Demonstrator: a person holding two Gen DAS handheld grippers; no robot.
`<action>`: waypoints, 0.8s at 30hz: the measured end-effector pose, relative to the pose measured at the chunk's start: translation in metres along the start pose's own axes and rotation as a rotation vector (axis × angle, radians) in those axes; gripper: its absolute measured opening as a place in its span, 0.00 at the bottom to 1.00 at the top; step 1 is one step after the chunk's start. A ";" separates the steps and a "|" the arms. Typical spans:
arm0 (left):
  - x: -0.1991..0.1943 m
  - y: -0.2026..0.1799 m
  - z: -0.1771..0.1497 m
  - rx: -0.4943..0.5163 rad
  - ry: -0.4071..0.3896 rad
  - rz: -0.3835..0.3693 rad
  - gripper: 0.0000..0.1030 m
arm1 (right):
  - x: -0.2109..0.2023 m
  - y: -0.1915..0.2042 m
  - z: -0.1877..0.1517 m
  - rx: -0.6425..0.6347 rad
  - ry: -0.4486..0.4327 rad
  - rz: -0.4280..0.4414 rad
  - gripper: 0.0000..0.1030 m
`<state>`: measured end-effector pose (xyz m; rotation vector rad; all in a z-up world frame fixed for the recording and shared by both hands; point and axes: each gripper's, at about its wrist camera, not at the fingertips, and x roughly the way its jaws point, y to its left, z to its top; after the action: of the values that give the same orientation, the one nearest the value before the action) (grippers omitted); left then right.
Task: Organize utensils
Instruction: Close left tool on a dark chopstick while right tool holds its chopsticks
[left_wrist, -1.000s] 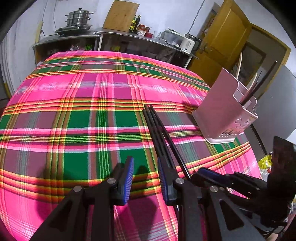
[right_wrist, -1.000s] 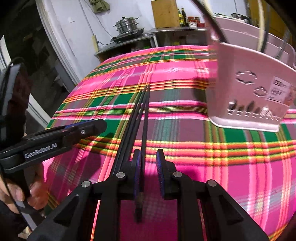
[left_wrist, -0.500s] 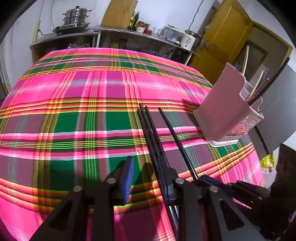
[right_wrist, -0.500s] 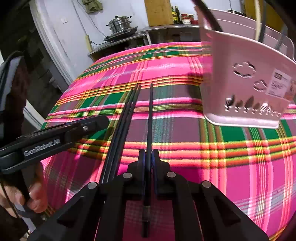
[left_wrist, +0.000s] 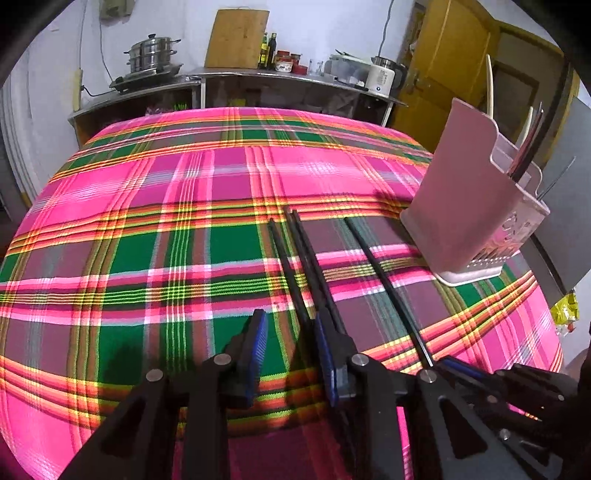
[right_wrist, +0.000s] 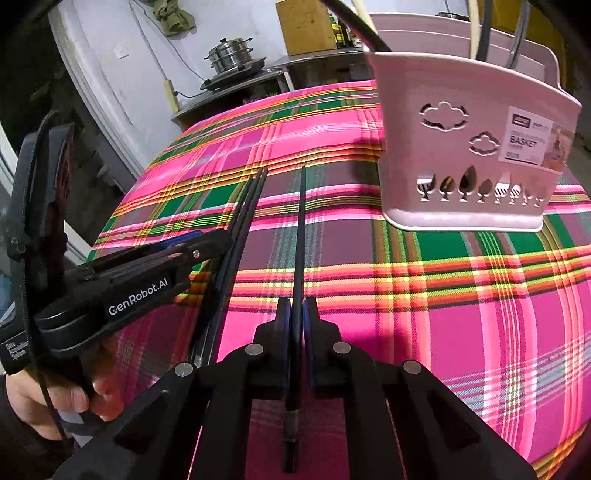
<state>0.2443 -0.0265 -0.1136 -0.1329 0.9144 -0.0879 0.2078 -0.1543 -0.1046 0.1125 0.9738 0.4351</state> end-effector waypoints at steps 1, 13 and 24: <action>0.000 -0.002 -0.001 0.017 -0.001 0.015 0.26 | 0.000 0.000 0.000 0.002 -0.001 0.000 0.07; -0.010 0.013 -0.010 0.057 0.018 0.033 0.07 | -0.010 0.000 -0.010 0.017 0.004 -0.024 0.07; -0.055 0.057 -0.053 -0.013 0.042 0.010 0.05 | -0.040 0.003 -0.052 0.015 0.015 -0.050 0.07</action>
<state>0.1700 0.0331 -0.1113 -0.1389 0.9574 -0.0762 0.1454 -0.1731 -0.1022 0.0981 0.9923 0.3837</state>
